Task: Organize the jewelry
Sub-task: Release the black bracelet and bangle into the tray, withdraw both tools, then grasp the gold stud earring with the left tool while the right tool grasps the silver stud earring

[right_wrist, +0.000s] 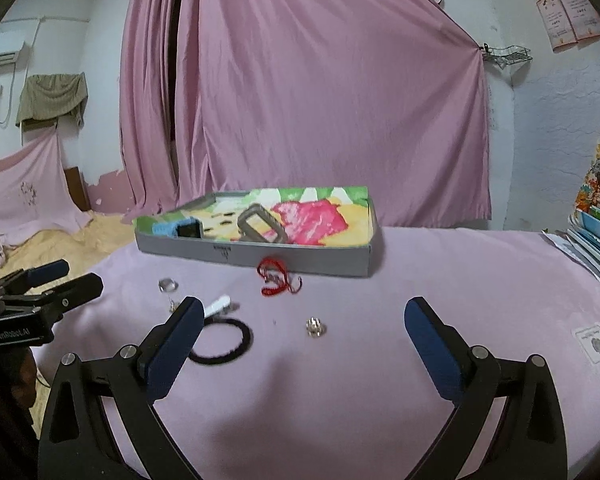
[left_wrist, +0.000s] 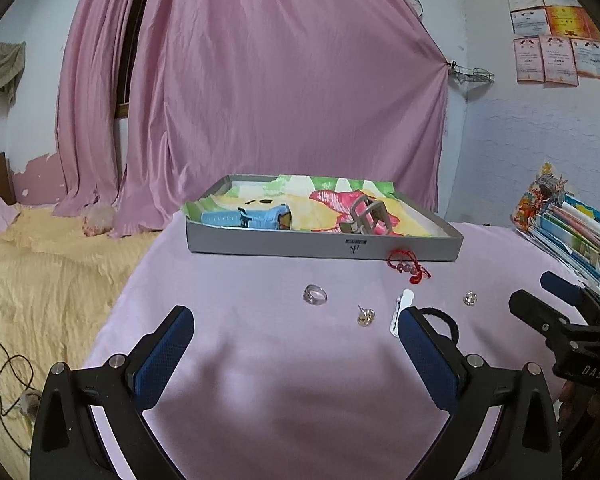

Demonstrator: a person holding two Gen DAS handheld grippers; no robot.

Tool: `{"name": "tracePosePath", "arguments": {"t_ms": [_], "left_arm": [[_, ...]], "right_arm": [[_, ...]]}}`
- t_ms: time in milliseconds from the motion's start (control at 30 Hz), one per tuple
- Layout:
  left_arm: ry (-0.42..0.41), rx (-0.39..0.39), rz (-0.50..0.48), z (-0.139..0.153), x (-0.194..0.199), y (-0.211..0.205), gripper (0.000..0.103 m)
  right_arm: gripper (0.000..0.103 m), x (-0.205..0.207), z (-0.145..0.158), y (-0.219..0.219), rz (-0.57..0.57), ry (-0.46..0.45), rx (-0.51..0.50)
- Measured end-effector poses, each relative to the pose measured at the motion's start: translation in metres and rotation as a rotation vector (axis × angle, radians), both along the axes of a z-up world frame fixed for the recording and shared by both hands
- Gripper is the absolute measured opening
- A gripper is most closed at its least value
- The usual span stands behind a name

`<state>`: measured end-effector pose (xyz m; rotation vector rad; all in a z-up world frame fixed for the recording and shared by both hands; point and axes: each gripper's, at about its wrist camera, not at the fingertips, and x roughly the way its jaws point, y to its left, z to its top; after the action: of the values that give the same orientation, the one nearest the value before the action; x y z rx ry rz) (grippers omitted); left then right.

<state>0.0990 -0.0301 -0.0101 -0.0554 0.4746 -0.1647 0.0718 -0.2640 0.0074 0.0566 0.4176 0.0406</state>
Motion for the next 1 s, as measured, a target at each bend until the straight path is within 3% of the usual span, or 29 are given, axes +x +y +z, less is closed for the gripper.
{"name": "tracePosePath", "arguments": {"t_ms": [167,533,633,700,767,867,933,1000], "left_arm": [[0.020,0.009,-0.004,-0.002,0.004,-0.005,0.103],[0.178,-0.002,-0.060,-0.008,0.038,-0.014,0.102],[0.204,-0.005,-0.083,-0.008,0.044,-0.018,0.093],[0.229,-0.006,-0.102,-0.011,0.048,-0.021,0.085],[0.246,-0.011,-0.113,-0.012,0.051,-0.023,0.082],[0.272,-0.023,-0.146,-0.015,0.054,-0.027,0.072],[0.290,-0.022,-0.162,-0.017,0.058,-0.031,0.067],[0.302,-0.025,-0.175,-0.018,0.060,-0.034,0.060]], "right_arm": [[0.099,0.001,-0.004,-0.002,-0.008,0.022,-0.003],[0.098,0.030,-0.006,-0.012,-0.021,0.157,0.032],[0.097,0.036,-0.006,-0.011,-0.016,0.182,0.027],[0.090,0.040,-0.008,-0.009,-0.011,0.195,0.031],[0.076,0.044,-0.008,-0.008,0.001,0.217,0.037],[0.072,0.051,-0.013,-0.005,0.025,0.254,0.046],[0.061,0.054,-0.016,-0.002,0.043,0.269,0.046],[0.057,0.057,-0.018,0.000,0.049,0.284,0.045]]}}
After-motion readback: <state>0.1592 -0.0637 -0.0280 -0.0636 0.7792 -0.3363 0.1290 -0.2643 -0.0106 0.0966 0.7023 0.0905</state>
